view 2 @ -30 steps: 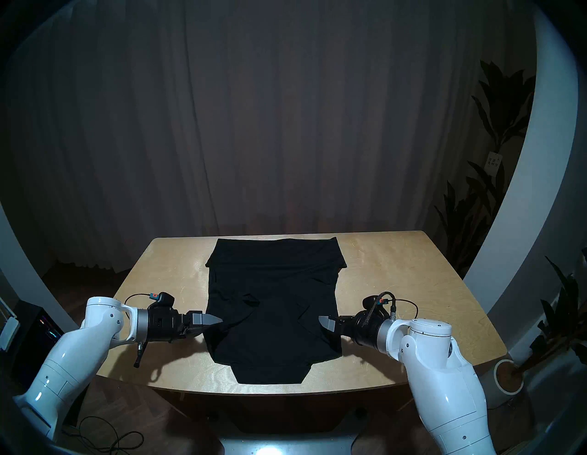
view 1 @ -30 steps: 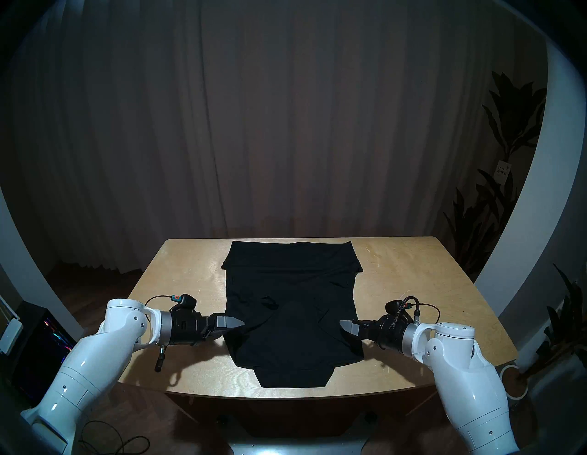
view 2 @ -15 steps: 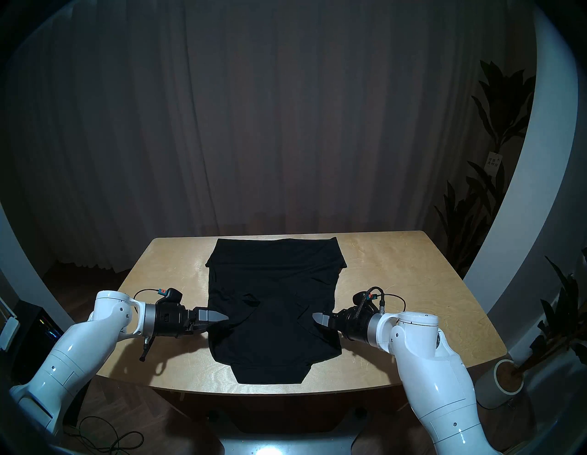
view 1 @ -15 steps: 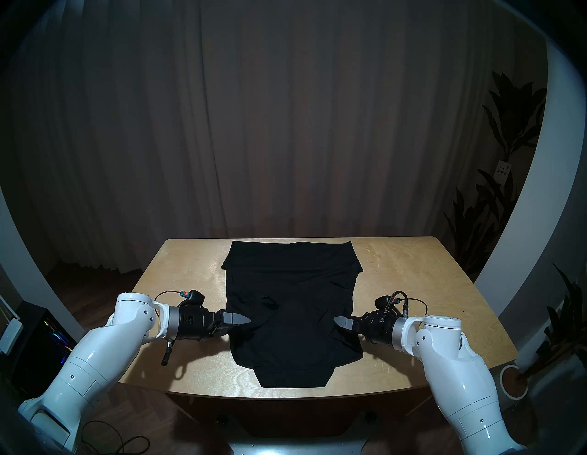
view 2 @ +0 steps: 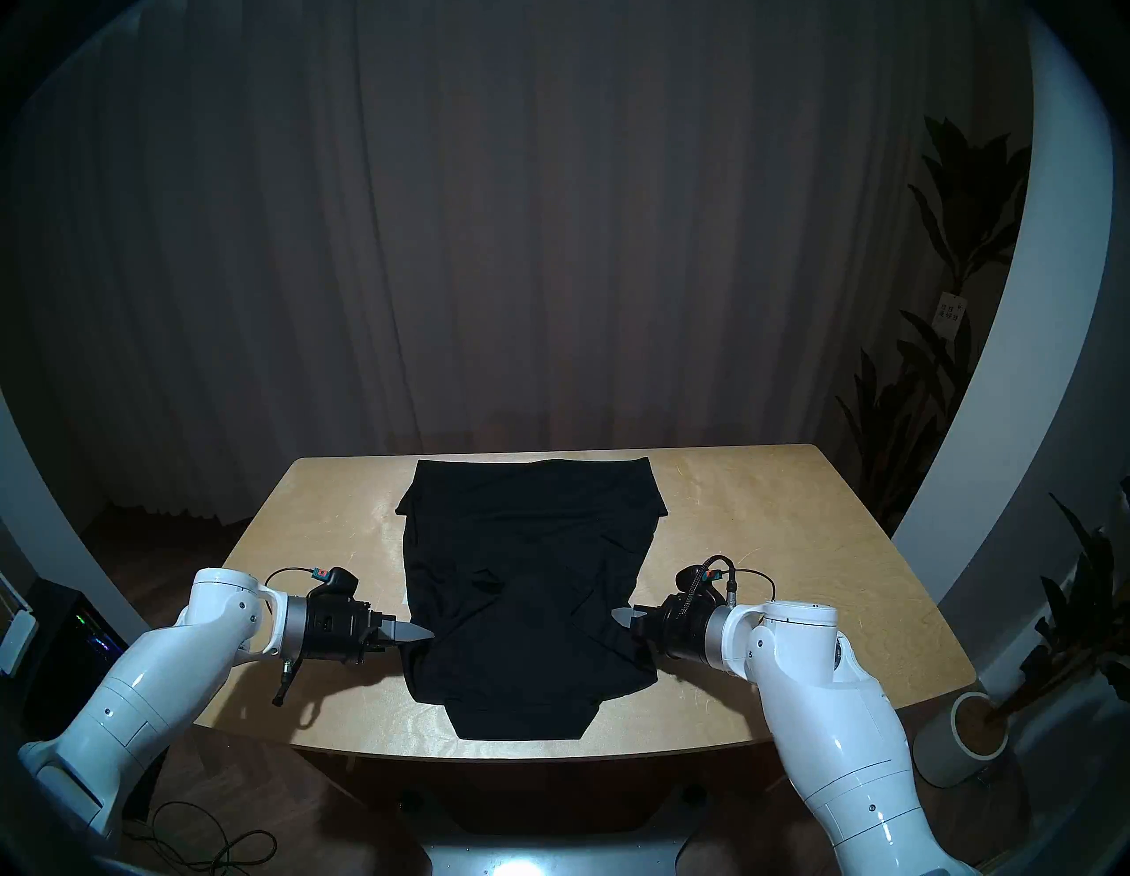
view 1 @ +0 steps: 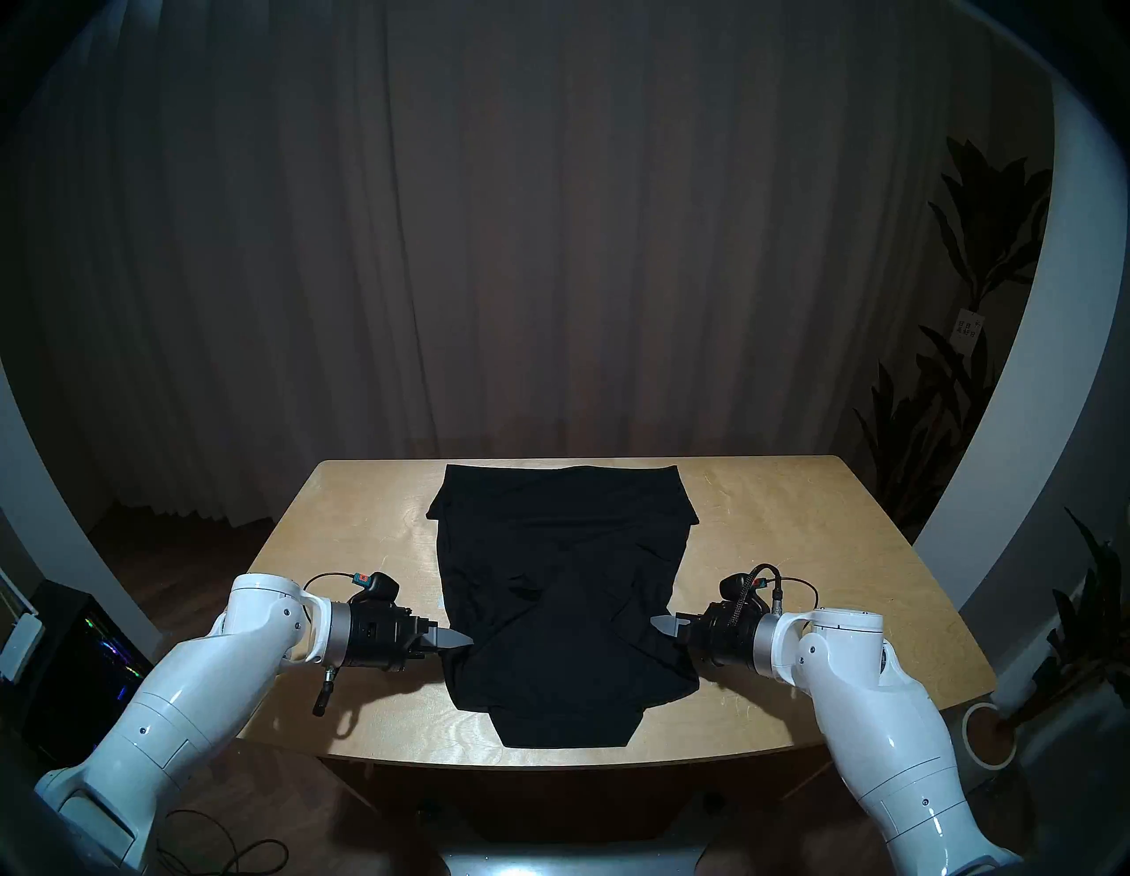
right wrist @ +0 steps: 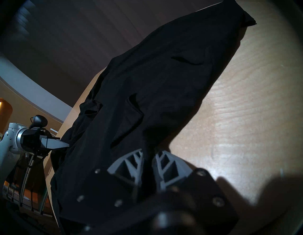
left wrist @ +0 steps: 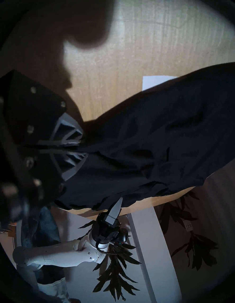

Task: Fold the shirt by bringing both sleeves in and then folding it in half

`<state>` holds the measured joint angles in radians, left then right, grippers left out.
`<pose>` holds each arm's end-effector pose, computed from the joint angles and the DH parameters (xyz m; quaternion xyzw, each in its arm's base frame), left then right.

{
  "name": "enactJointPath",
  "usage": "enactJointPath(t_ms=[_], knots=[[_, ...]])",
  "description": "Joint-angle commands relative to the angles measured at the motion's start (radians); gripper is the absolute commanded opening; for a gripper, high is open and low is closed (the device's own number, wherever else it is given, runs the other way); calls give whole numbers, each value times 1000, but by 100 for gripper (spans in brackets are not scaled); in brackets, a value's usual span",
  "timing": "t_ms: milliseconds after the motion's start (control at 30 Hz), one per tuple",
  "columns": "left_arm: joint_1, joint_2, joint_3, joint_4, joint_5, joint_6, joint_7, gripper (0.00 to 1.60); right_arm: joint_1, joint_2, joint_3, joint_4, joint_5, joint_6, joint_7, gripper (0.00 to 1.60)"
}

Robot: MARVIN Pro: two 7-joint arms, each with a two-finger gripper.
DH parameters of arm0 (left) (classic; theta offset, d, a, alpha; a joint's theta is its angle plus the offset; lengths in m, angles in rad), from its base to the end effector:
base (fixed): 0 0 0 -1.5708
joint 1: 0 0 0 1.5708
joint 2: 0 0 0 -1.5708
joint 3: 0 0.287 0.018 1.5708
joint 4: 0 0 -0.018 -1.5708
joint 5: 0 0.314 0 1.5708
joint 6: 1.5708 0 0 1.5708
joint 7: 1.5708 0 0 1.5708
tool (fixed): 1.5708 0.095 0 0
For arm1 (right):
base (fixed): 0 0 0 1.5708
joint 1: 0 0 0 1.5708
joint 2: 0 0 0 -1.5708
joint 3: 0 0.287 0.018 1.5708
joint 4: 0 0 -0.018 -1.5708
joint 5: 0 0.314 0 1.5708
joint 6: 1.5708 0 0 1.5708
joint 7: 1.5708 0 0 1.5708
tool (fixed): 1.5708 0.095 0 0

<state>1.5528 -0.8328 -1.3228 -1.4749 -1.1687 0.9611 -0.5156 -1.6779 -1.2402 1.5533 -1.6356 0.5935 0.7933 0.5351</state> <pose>0.3525 0.0909 -0.3477 0.8773 -0.0174 0.1788 0.4450 0.3542 -0.0228 -0.3514 -0.8605 -0.0576 -0.3467 0.3688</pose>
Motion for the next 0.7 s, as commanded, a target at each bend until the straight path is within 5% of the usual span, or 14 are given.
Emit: enactJointPath(t_ms=[0,33,67,100,133,167,200,267,300,667], knots=[[52,12,-13,-21,-21,-1,16,160,-23,30,8,-12,-9,-3,9,160],[57,12,-15,-23,-25,-1,18,160,-26,32,10,-14,-9,2,7,160],[61,14,-16,-26,-30,-1,22,99,-28,34,11,-15,-9,1,9,160],[63,14,-17,-27,-33,-1,25,75,-30,36,12,-15,-8,0,11,145],[67,15,-19,-29,-36,-1,28,75,-32,37,13,-16,-7,1,13,126],[71,15,-22,-31,-40,-1,35,62,-34,38,14,-16,-7,1,15,82],[74,15,-23,-33,-42,-1,39,45,-35,39,14,-16,-8,0,17,74],[78,15,-25,-35,-46,-1,45,0,-35,40,15,-15,-8,0,23,24],[78,14,-25,-33,-49,-1,42,0,-36,40,15,-15,-8,-1,25,0],[86,14,-70,-60,-108,-1,83,0,-45,36,64,-51,47,-13,90,0]])
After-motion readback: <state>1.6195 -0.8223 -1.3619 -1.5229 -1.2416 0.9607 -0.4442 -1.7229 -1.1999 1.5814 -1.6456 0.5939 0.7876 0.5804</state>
